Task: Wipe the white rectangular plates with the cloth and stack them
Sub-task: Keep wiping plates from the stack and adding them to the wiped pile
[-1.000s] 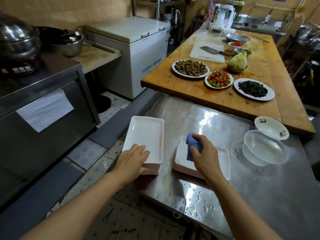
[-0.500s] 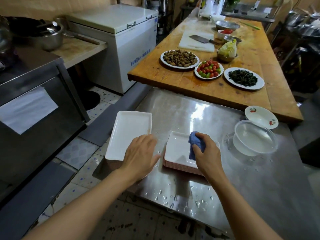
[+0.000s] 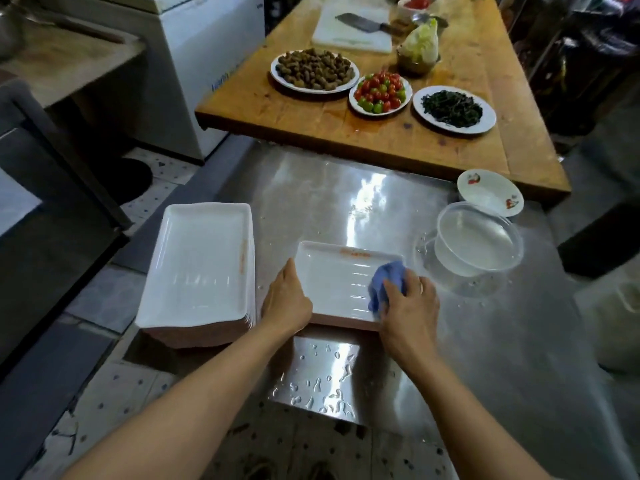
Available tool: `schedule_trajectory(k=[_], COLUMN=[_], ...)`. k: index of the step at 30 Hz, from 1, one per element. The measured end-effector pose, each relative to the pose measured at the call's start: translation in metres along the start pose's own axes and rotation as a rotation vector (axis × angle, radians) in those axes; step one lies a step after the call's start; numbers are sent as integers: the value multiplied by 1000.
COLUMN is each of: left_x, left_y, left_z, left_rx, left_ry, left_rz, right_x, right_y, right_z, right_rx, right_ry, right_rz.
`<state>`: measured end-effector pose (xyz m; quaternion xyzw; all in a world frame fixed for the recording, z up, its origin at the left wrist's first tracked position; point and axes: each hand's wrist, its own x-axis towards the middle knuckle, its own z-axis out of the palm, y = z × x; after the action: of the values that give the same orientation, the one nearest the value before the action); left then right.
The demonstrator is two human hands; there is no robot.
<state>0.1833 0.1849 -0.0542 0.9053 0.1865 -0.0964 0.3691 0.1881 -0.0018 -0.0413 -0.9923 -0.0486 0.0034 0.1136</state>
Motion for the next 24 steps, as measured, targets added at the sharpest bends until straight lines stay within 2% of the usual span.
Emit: schedule_trajectory(k=[3,6,9,15,17,19,20,24], left_x=[5,9,11,11,12,12,12,11], left_y=[-10,-22,-29,-35,-35,-36,-36,-38], left_z=[4,5,5,11,13,13,14,13], left_rx=[-67,-245,-390,-506,-529,-551,-564,-581], left_ry=[-10,-26,-30,-35,-31,-27,-29,-59], left_rz=[-37,-63,-72,-72,-64,-51,-45,-40], right_x=[0,18,44,68,69,69,71,75], right_y=[3,3,-6,-29,-43,-58,-64,-83], right_z=[9,14,11,25,32,40,43,49], right_rx=[9,2,114,247,190,198,125,77], right_ry=[-51,-50,10,174,157,24,-24,-33], right_rz=[-11,26,129,115,19,-79,-135,-232])
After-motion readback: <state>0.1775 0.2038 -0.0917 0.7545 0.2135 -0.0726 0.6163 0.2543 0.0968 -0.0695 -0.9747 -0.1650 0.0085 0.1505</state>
